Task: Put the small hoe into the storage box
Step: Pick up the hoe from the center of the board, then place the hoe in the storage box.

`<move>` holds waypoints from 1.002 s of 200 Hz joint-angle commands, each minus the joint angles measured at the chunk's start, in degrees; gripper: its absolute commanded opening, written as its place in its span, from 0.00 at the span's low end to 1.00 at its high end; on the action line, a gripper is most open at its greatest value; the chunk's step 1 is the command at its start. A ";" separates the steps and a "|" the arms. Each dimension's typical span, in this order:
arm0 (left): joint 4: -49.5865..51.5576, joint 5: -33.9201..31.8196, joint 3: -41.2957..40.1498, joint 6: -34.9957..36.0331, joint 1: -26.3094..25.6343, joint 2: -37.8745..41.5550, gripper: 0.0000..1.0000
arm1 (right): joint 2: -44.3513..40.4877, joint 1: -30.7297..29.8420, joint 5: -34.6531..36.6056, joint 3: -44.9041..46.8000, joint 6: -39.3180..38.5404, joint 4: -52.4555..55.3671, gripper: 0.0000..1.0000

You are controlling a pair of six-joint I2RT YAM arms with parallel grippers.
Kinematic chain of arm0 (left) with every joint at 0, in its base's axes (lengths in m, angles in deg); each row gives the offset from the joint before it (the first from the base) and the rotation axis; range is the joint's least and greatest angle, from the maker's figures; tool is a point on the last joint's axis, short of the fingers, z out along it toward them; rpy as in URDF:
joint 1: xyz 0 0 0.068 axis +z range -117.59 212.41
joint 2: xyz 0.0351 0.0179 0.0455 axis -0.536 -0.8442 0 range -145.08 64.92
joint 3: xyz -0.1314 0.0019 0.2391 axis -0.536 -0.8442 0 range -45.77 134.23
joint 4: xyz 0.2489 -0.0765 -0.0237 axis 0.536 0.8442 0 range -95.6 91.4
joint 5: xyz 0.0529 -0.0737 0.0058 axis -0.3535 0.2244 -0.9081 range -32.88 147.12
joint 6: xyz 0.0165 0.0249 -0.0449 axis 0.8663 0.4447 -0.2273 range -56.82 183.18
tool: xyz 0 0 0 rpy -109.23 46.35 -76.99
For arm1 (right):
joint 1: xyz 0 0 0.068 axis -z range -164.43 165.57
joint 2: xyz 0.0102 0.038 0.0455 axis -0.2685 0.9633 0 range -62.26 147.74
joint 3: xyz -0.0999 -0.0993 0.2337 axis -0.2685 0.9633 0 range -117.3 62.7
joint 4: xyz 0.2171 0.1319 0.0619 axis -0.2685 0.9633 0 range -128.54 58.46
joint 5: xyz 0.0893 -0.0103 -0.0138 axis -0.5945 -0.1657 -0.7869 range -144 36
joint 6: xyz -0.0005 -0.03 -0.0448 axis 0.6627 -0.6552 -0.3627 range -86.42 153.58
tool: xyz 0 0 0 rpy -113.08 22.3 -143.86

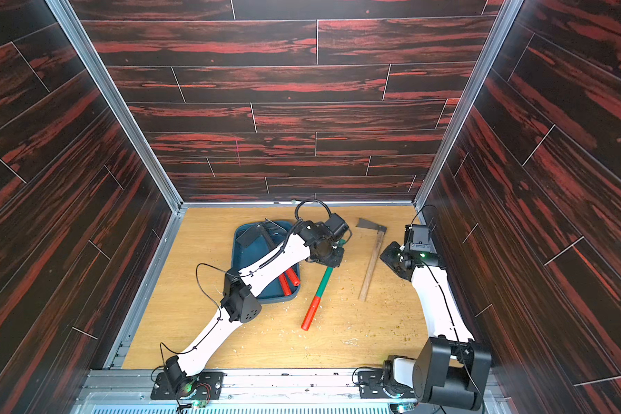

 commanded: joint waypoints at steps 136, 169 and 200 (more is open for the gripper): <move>-3.26 0.00 -23.68 2.60 14.14 30.08 0.00 | 1.76 -0.95 -0.18 -1.23 0.85 -0.19 0.42; -4.09 4.67 -27.60 4.35 17.30 31.07 0.00 | 2.28 -1.34 -0.18 -0.95 1.39 -0.53 0.42; -3.36 9.25 -29.77 4.94 20.84 30.77 0.00 | 2.24 -1.79 -0.21 -0.70 1.76 -0.82 0.42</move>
